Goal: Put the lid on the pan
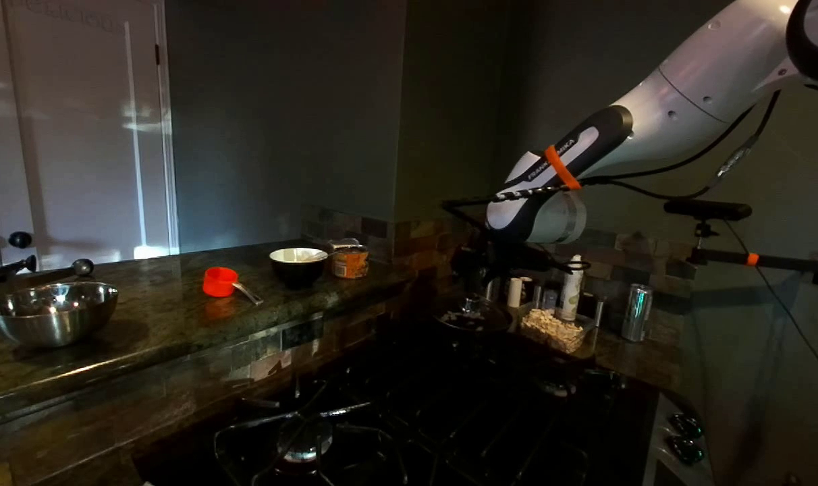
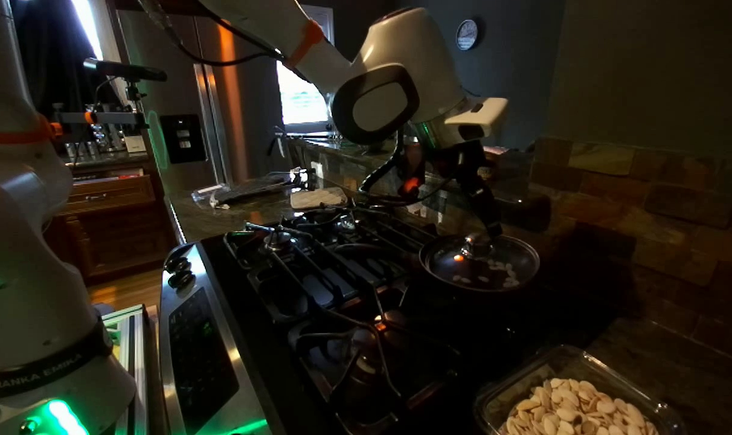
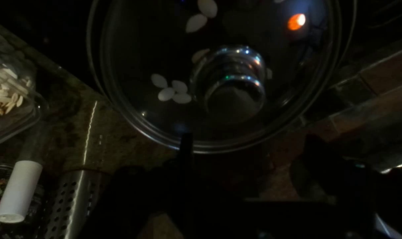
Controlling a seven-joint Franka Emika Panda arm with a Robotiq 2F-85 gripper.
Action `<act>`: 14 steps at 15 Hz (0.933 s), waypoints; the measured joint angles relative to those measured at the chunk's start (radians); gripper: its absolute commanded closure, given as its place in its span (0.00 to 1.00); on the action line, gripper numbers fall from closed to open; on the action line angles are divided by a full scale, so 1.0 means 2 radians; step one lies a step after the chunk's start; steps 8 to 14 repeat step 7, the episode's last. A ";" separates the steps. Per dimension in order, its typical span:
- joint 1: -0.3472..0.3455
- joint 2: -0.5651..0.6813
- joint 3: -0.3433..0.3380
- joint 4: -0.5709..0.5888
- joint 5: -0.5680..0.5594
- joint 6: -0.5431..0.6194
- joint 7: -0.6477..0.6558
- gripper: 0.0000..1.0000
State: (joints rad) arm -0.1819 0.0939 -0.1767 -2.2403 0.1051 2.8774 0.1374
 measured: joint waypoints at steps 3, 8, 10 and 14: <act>-0.001 -0.041 -0.003 -0.010 -0.001 -0.023 0.000 0.00; 0.006 -0.121 -0.003 -0.036 0.025 -0.117 -0.079 0.00; 0.006 -0.121 -0.003 -0.036 0.025 -0.117 -0.079 0.00; 0.006 -0.121 -0.003 -0.036 0.025 -0.117 -0.079 0.00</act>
